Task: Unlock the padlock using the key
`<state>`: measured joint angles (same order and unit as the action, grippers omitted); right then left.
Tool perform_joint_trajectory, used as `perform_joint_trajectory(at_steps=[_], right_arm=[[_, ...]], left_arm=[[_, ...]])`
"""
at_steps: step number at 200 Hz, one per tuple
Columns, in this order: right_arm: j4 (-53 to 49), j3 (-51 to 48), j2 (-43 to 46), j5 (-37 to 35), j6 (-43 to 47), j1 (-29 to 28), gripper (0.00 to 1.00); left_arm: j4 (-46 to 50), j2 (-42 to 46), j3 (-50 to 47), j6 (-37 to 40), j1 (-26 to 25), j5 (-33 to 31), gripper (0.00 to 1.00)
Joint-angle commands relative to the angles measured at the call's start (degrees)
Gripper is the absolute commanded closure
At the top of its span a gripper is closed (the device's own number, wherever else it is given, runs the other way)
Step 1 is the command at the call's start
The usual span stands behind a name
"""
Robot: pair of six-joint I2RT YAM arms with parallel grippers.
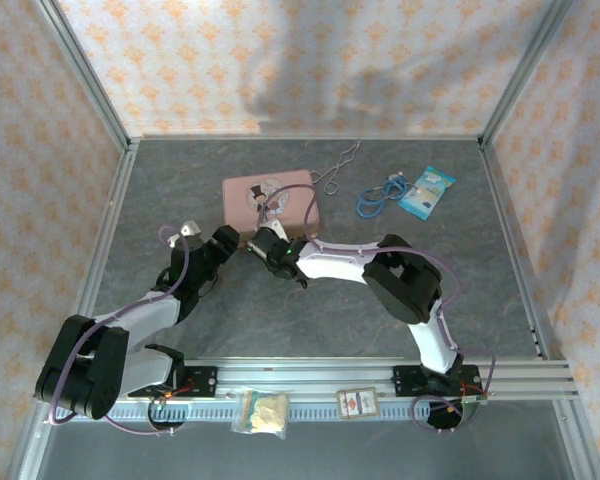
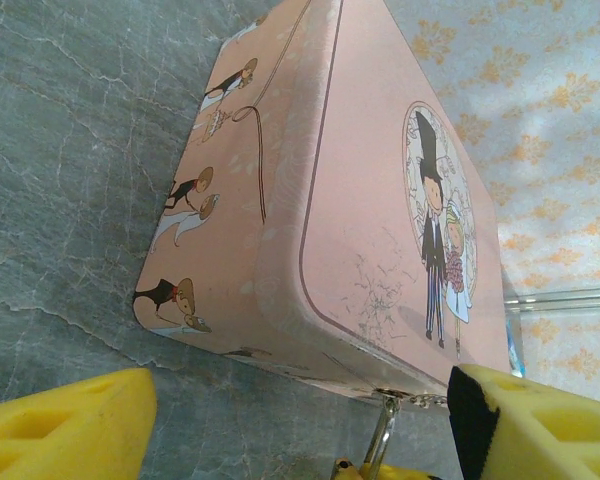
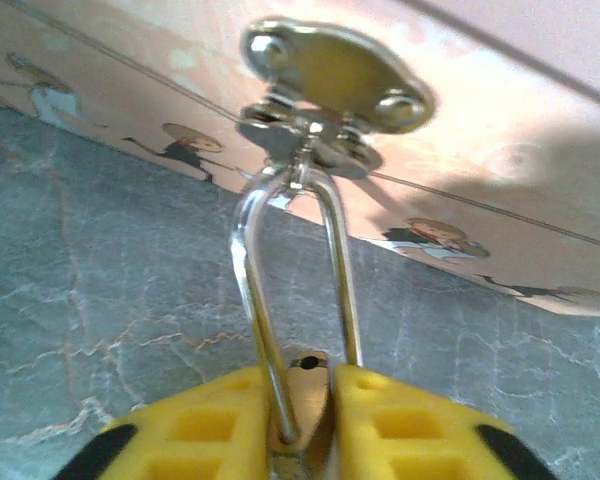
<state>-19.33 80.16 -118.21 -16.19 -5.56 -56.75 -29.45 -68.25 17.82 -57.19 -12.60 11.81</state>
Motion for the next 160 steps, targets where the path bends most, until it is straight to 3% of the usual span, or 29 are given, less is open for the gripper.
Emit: perform_joint_trajectory(at_steps=[1, 11, 45, 74, 121, 160], right_arm=[[1.9, -2.9, 1.6, 1.5, 5.8, 1.1, 0.92], [3.5, -4.1, 3.0, 4.7, 9.2, 2.0, 1.0], [6.9, -6.8, 7.9, 16.9, 22.9, 6.0, 1.0], [11.7, -9.8, 11.6, 23.0, 33.2, 8.2, 1.0], [10.5, -7.0, 9.8, 26.5, 46.0, 10.3, 1.0], [8.9, -3.7, 6.7, 26.8, 49.7, 10.4, 1.0]], left_arm=[[-1.7, 1.0, -0.6, -0.4, 0.5, 0.7, 0.23], [-1.8, 1.2, -0.7, -0.2, 0.5, 0.9, 0.23], [-2.7, 1.0, -1.1, 0.6, 0.5, 1.9, 0.24], [-4.1, 0.9, -1.7, 0.9, 0.5, 3.0, 0.24], [-8.0, -0.8, -3.0, 0.4, 0.5, 6.0, 0.26], [-14.5, -3.4, -4.6, -3.0, 0.5, 9.6, 0.31]])
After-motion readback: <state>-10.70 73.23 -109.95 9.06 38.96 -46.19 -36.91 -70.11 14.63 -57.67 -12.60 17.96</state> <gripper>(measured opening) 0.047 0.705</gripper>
